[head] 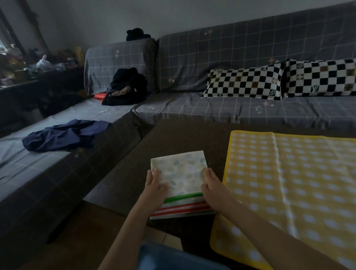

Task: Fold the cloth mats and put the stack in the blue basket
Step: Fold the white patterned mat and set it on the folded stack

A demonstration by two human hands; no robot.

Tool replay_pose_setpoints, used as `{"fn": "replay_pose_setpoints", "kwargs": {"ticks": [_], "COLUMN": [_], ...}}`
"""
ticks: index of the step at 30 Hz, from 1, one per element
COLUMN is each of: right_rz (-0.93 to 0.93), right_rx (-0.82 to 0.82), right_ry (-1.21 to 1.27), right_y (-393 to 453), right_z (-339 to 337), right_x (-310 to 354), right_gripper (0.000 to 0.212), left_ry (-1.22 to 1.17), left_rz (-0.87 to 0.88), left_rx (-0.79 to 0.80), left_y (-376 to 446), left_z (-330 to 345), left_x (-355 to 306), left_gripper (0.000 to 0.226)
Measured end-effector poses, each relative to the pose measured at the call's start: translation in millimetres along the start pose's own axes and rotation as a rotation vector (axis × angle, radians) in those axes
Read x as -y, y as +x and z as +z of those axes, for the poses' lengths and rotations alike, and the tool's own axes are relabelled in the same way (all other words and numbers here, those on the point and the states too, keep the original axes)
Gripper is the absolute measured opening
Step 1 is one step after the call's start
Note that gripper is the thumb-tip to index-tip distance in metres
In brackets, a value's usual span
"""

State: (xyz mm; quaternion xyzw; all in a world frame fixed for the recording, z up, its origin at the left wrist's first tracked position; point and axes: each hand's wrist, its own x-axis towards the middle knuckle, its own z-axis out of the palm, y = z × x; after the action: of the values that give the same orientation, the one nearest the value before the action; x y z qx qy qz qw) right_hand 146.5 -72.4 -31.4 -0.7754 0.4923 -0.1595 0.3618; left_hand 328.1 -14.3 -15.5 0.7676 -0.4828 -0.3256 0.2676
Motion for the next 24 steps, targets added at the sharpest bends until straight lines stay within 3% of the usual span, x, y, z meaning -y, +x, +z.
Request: {"fn": "replay_pose_setpoints", "kwargs": {"ticks": [7,10,13,18,22,24], "right_rz": [-0.018,-0.033,-0.076,-0.149,-0.162,-0.178], "right_rx": [0.017,-0.043,-0.105,-0.232,-0.256,-0.296], "right_ry": [-0.081,-0.033,0.003,0.001,-0.044,-0.091], "right_y": [0,-6,-15,-37,-63,-80], "right_z": [-1,-5,-8,-24,-42,-51], "right_x": [-9,-10,-6,-6,-20,-33], "right_gripper": [0.061,0.06,0.057,0.049,0.046,0.043], "left_ry": [0.063,0.123,0.319,0.483,0.375,0.323], "left_rz": [0.052,0.091,0.232,0.472,0.657,0.749], "left_rx": [-0.006,-0.147,-0.355,-0.481,-0.478,-0.46], "left_y": [-3,-9,-24,-53,-75,-81], "left_z": [2,1,4,24,52,71], "left_x": [3,4,-2,-23,-39,-45], "left_gripper": [0.069,0.058,0.046,0.044,0.057,0.05]}}
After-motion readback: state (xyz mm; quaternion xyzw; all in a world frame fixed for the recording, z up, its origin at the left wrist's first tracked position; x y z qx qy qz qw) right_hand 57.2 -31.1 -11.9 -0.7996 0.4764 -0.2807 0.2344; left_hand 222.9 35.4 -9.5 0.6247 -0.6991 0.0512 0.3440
